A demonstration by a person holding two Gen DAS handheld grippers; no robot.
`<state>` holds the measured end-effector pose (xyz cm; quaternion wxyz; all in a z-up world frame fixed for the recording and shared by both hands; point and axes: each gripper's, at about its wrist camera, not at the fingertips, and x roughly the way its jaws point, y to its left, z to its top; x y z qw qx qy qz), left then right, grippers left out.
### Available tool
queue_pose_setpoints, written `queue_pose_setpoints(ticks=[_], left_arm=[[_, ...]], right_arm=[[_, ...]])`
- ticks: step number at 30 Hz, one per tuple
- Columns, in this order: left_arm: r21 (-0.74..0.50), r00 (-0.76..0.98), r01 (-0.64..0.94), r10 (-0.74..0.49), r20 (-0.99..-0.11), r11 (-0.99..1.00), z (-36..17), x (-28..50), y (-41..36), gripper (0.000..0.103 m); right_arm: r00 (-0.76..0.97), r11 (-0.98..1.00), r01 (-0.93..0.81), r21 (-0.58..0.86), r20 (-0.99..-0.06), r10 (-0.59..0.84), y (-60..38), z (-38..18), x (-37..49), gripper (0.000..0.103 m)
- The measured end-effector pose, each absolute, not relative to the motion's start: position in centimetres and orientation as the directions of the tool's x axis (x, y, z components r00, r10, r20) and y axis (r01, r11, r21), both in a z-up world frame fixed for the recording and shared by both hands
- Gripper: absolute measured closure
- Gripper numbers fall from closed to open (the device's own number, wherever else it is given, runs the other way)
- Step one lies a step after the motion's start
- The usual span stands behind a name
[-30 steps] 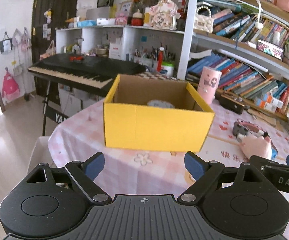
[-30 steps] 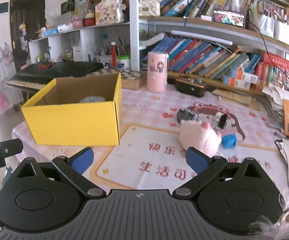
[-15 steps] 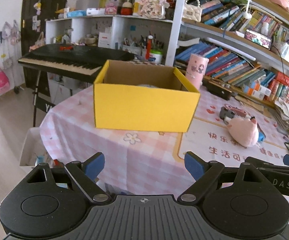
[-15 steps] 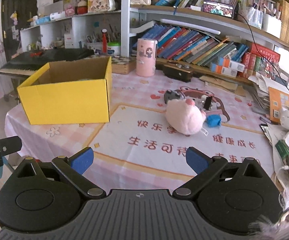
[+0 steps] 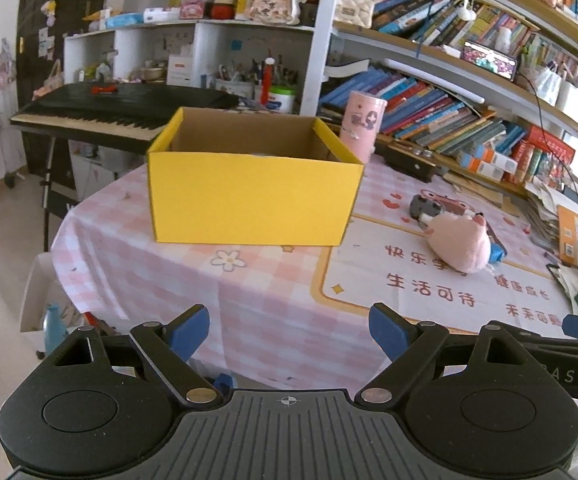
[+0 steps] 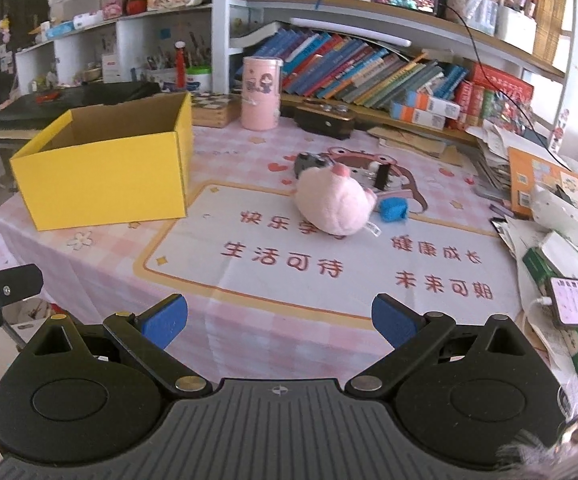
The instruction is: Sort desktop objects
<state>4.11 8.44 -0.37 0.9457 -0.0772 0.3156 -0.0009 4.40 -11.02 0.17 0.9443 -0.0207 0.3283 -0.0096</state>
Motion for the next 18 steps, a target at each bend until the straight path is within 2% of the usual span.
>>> queue_pose_setpoints(ticks=[18], left_arm=[[-0.121, 0.774, 0.067, -0.128, -0.619, 0.99, -0.9, 7.3, 3.7, 0.014]], right_arm=[[0.764, 0.994, 0.108, -0.014, -0.639, -0.092, -15.6, -0.3, 5.6, 0.004]])
